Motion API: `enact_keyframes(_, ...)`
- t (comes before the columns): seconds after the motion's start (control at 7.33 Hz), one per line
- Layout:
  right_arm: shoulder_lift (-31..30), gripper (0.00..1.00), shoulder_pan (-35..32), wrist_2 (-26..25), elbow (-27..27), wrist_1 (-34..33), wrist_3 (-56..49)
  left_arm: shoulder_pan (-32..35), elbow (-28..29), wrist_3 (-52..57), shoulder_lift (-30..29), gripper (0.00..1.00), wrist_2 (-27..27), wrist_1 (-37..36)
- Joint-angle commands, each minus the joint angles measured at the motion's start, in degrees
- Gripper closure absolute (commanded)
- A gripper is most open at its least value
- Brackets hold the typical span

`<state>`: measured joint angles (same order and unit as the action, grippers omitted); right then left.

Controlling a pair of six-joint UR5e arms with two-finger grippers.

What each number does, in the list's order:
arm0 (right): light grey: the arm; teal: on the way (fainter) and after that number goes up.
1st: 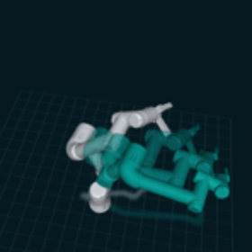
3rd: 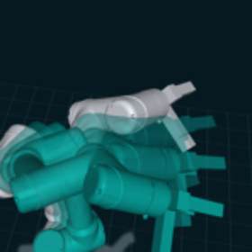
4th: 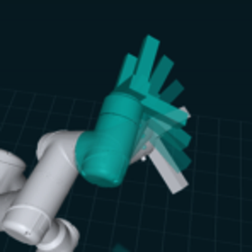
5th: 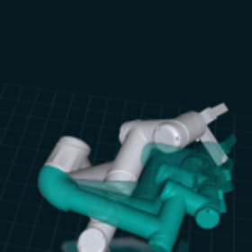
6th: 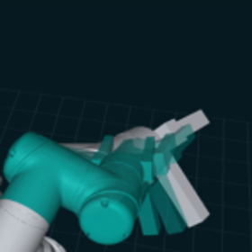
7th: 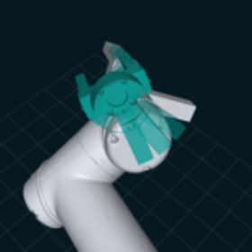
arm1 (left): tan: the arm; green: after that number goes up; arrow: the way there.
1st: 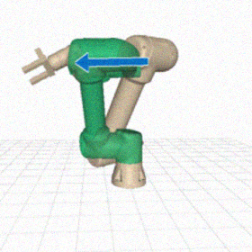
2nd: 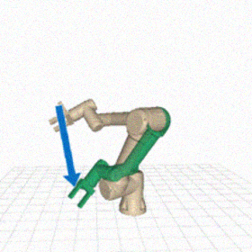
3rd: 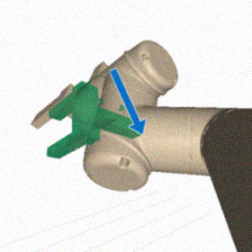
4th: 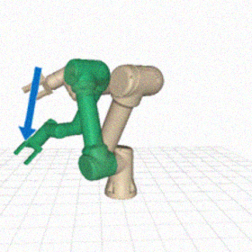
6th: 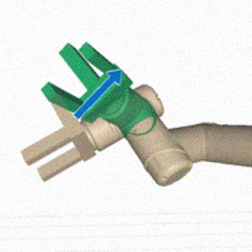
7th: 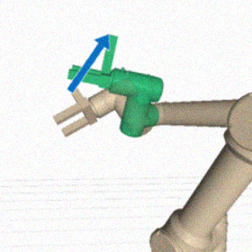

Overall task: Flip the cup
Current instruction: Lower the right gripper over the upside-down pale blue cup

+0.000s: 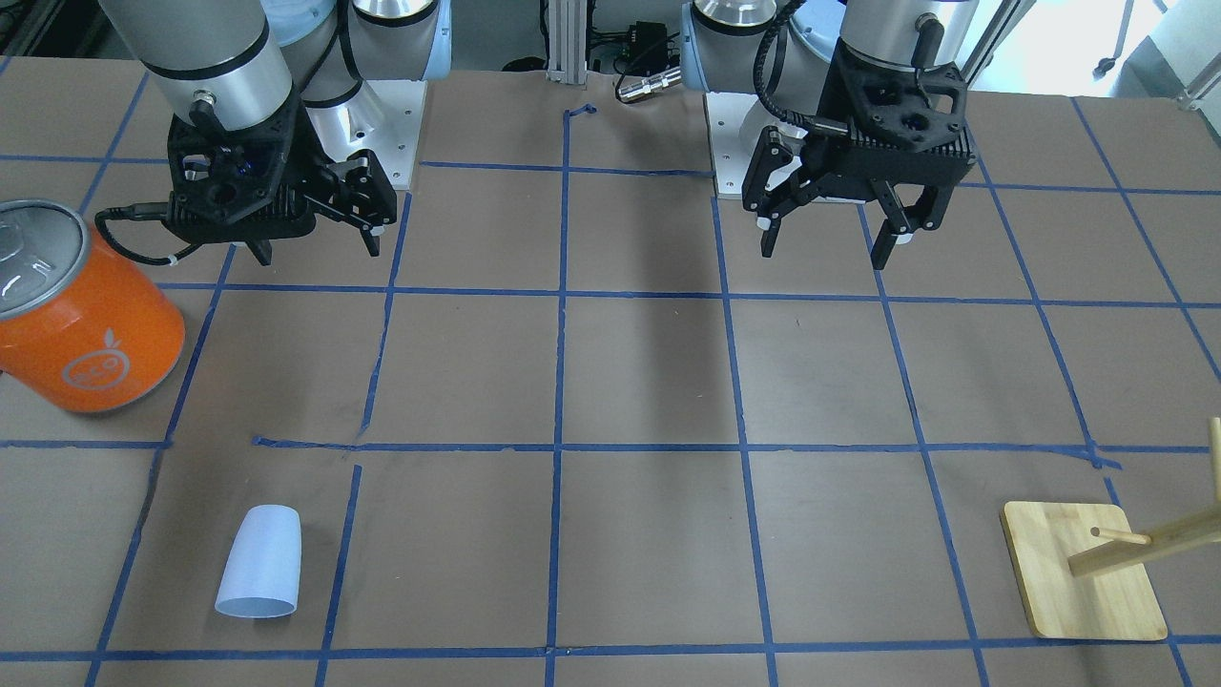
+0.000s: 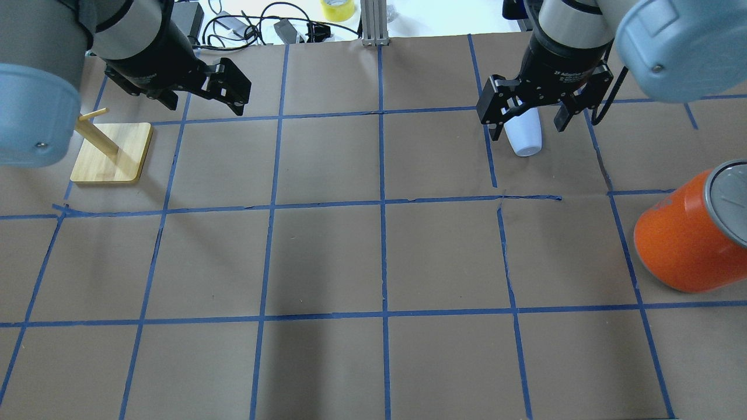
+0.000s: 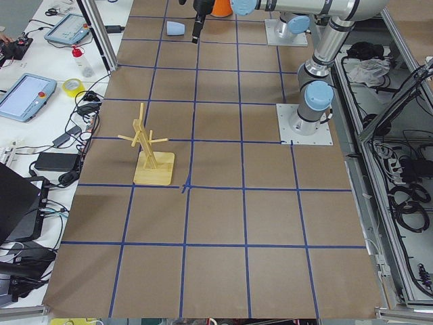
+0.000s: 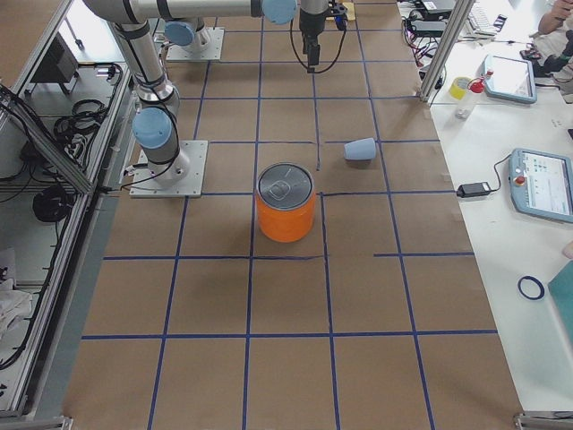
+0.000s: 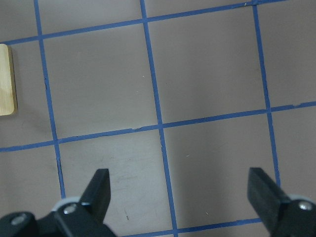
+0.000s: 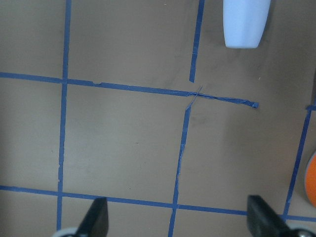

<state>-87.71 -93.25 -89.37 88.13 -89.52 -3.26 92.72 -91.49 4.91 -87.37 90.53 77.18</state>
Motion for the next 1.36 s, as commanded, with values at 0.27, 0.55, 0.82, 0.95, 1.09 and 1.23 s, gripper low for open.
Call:
enact_keyframes(0.27,1.22,0.0,1.49,-1.41,1.25,-1.7,-0.16,0.0,0.0,0.01,0.01,0.0,0.0,0.08)
enact_keyframes(0.55,1.93,0.0,2.63,-1.68,1.25,-4.86,0.01,0.0,0.0,0.01,0.01,0.0,0.0,0.08)
enact_keyframes(0.82,9.01,0.0,7.01,-2.21,1.25,-12.75,-1.73,0.0,0.0,0.01,0.01,0.0,0.0,0.08)
enact_keyframes(0.95,12.53,0.0,7.64,-1.86,1.16,-15.83,-2.44,0.0,0.0,0.01,0.01,0.0,0.0,0.08)
enact_keyframes(1.09,16.74,0.0,7.74,-2.29,1.16,-21.34,-2.54,0.0,0.0,0.01,0.1,0.0,0.0,0.16)
enact_keyframes(1.23,20.27,0.0,7.74,-2.56,1.16,-27.49,-2.54,0.0,0.0,0.01,0.01,0.0,0.0,0.08)
